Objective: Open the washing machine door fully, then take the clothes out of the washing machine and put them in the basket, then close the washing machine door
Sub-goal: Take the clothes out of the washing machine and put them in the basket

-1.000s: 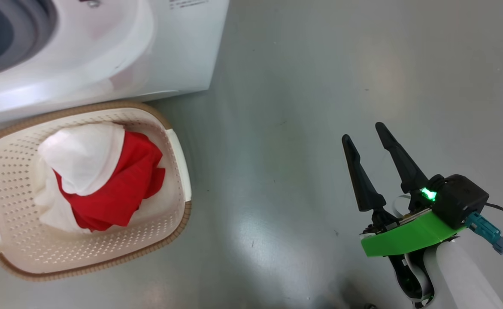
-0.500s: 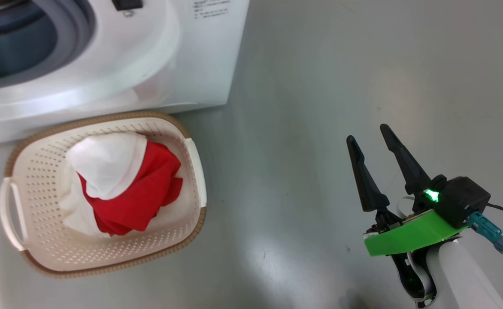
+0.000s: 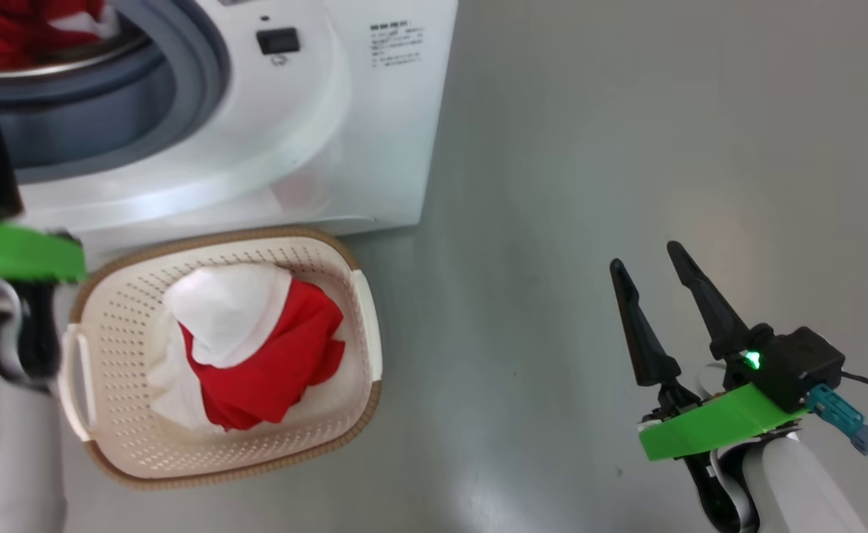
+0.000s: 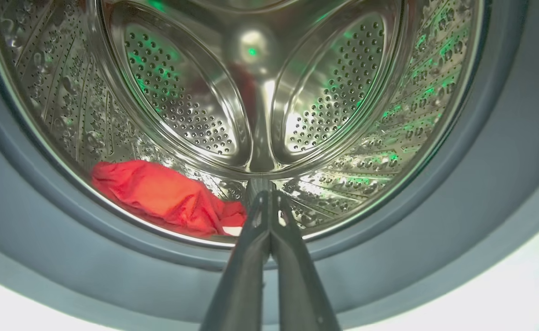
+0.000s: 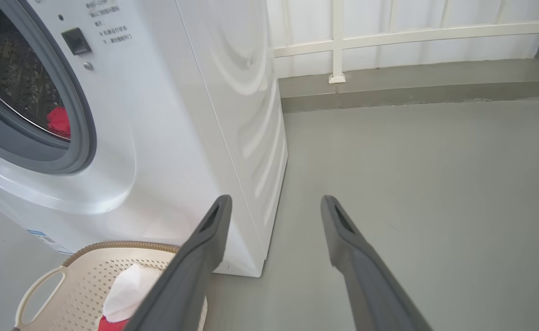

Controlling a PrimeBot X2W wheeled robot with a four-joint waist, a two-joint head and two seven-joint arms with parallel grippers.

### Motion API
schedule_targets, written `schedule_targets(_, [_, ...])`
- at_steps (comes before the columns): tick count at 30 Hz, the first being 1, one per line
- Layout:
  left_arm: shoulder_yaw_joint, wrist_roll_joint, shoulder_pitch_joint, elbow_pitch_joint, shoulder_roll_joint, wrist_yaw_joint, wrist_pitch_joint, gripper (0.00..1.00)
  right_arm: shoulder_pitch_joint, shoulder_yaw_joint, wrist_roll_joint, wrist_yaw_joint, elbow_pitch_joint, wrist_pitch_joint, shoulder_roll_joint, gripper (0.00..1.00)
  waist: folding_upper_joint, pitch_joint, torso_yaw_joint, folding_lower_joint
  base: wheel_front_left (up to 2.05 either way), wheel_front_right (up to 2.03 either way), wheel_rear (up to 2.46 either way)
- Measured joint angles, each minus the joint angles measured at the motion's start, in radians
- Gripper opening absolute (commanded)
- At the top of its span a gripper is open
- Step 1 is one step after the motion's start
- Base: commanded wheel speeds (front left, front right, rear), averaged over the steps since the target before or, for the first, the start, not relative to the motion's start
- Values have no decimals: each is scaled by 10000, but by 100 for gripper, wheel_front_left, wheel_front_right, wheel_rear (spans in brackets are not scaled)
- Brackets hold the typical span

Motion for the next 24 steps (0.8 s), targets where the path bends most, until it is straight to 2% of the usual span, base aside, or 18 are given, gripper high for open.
schedule_targets(11, [-253,-84,2586,-1354,-286,-2,0,0,618,-253,-92,0,77,0,2,100,0,-944,271,0,0,0,0])
schedule_targets(14, [-247,-81,3171,-1661,-330,-2,0,9,814,-332,-105,0,73,0,4,100,0,-1164,338,0,0,0,0])
schedule_targets(20, [-119,-77,4106,-2096,-491,-2,0,11,1051,-497,-178,0,67,0,6,100,0,-1480,458,0,0,0,0])
schedule_targets(24, [17,-65,4645,-2382,-596,-2,2,18,1059,-525,-178,0,58,0,6,100,0,-1624,484,0,0,0,0])
